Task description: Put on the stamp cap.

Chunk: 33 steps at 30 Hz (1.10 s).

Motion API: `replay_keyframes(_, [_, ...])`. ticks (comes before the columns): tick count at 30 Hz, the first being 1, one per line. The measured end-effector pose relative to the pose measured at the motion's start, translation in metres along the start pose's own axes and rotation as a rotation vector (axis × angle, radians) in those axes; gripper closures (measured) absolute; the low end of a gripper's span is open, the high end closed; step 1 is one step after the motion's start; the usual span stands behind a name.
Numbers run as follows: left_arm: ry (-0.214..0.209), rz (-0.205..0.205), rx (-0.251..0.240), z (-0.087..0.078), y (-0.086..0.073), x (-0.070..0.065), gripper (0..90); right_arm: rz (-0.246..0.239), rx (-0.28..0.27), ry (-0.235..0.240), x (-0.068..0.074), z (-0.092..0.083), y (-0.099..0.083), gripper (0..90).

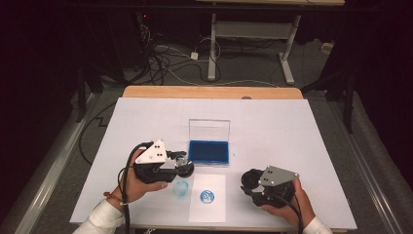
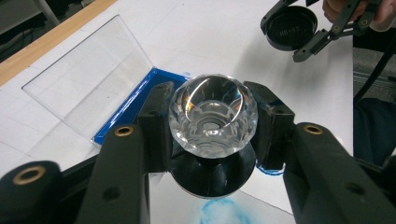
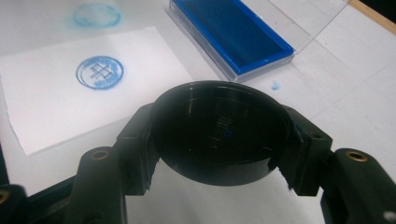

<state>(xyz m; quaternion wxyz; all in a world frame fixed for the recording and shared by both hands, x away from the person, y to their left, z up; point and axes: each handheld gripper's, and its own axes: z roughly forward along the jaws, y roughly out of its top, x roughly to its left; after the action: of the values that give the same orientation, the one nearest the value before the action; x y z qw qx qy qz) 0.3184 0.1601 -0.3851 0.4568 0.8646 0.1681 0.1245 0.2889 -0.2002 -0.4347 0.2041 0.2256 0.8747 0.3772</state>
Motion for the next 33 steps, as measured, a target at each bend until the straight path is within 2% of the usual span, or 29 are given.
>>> replay_keyframes(6, [-0.009,0.006,-0.011,-0.001,0.004,0.0,54.1,-0.009,-0.006,0.028,0.007,0.008,0.006,38.6])
replay_keyframes(9, [-0.012,0.015,-0.015,0.001,0.009,-0.002,54.1,-0.002,-0.01,0.044,0.009,0.016,0.013,38.6])
replay_keyframes(15, [-0.007,0.034,-0.022,0.008,0.017,-0.005,54.1,-0.024,-0.016,0.076,0.018,0.032,0.024,38.6])
replay_keyframes(23, [-0.032,0.024,-0.032,0.02,0.021,-0.007,54.1,-0.014,-0.073,0.094,0.026,0.047,0.04,38.6])
replay_keyframes(26, [-0.046,0.013,-0.037,0.024,0.022,-0.007,54.1,-0.012,-0.106,0.086,0.029,0.053,0.045,38.6])
replay_keyframes(33, [-0.069,0.0,-0.058,0.03,0.024,-0.007,54.1,-0.021,-0.122,0.124,0.038,0.066,0.057,38.6])
